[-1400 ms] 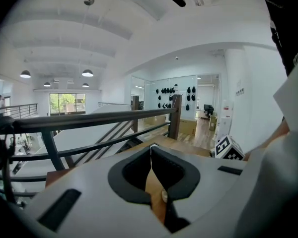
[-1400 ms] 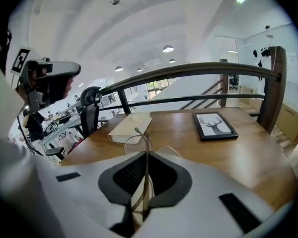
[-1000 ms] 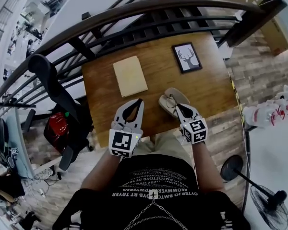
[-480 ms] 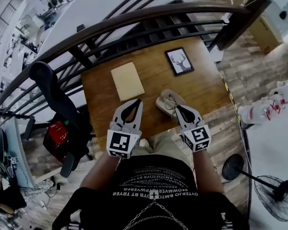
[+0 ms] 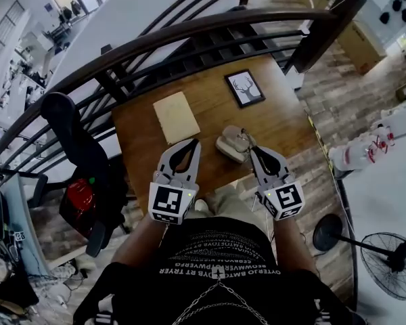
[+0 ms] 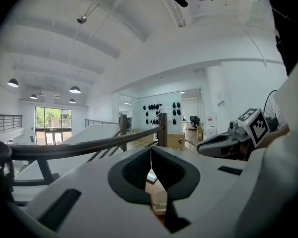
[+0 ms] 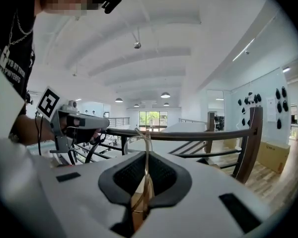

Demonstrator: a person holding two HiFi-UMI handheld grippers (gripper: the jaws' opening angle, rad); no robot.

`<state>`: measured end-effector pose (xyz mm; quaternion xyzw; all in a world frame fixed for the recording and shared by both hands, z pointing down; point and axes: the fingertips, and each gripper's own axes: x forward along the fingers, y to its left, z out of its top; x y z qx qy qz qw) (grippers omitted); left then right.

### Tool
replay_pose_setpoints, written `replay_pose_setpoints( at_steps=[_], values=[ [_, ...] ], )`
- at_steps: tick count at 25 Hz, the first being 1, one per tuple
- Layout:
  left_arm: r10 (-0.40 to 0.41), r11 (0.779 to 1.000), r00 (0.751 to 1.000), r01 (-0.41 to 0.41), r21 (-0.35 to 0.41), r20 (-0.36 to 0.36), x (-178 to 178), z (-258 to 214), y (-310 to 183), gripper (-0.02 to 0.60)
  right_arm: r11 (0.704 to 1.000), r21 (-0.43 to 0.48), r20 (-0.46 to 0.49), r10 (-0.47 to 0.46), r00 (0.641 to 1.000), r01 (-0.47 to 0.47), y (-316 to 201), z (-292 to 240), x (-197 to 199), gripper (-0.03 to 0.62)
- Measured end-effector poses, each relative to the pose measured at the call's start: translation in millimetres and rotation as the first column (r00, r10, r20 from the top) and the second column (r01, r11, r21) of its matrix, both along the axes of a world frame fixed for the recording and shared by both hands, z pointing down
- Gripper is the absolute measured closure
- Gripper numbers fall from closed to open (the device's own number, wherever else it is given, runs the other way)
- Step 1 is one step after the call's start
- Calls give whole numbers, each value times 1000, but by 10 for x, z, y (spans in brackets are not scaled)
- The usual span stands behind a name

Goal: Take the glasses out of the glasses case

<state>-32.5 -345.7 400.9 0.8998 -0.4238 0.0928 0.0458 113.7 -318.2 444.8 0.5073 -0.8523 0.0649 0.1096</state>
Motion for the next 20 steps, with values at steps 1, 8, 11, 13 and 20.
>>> replay_pose_setpoints(
  at_steps=[1,8,11,13,20],
  values=[
    [3,1000,1000,-3,6,-1,-9,-32,7,552,1000,12,-3,4,1000,-4,21,-65,5,566],
    [7,999,999,-5,43,-49,-55,-183,2,552,998,52,-3,38,999,-38,81,-333,112,566],
    [7,999,997,-4,51,-75,-42,-206,-6,552,998,37,-17,51,999,-50,127,-332,155,566],
    [16,999,997,-13,48,-77,-3,-204,-2,552,998,33,-26,53,998,-52,154,-336,188,566],
    [11,999,999,-9,38,-52,66,-145,-60,552,998,20,-16,56,998,-55,111,-337,263,566]
  ],
)
